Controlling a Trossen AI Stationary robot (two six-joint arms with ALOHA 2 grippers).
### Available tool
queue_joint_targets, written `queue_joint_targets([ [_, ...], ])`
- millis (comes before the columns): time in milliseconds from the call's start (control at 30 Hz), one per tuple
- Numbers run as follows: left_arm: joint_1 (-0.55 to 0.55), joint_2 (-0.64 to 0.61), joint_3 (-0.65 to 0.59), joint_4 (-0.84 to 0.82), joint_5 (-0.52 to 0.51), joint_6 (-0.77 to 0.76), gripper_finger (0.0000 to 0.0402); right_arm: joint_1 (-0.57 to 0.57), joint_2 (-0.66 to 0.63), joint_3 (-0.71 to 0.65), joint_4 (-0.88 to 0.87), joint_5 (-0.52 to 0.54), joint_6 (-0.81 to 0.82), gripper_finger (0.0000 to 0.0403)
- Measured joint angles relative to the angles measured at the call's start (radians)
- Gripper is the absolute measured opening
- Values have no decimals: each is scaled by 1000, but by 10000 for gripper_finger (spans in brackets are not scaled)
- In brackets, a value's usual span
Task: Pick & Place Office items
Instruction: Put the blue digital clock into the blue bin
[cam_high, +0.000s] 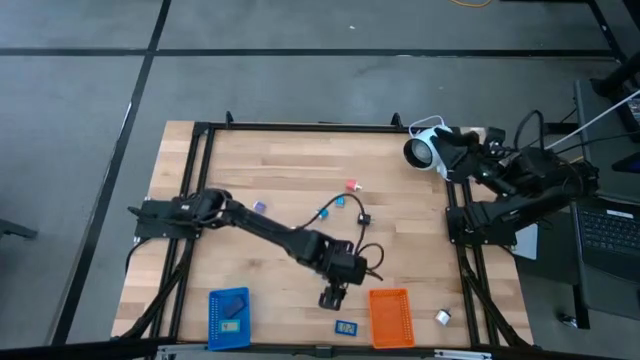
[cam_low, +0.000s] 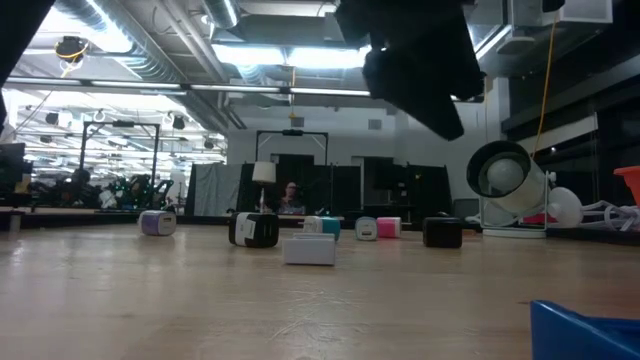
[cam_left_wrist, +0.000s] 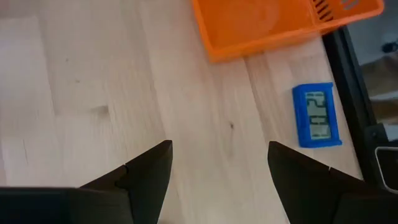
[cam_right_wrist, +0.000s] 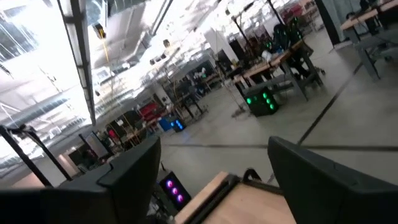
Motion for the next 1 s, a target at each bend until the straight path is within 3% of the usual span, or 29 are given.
queue_joint_targets([
  [200, -58, 8, 0, 114, -67, -59, 258, 0, 52, 0, -51, -11, 101, 302],
  [400, -99, 14, 0, 102, -100, -74, 258, 0, 68, 0, 49, -14, 58, 302],
  [667, -135, 90, 0, 180, -11, -169, 258, 0, 65, 0, 259, -57, -128, 302],
  [1000, -152, 103, 23, 166, -31, -230, 258, 1, 65, 0, 254, -121, -109, 302],
])
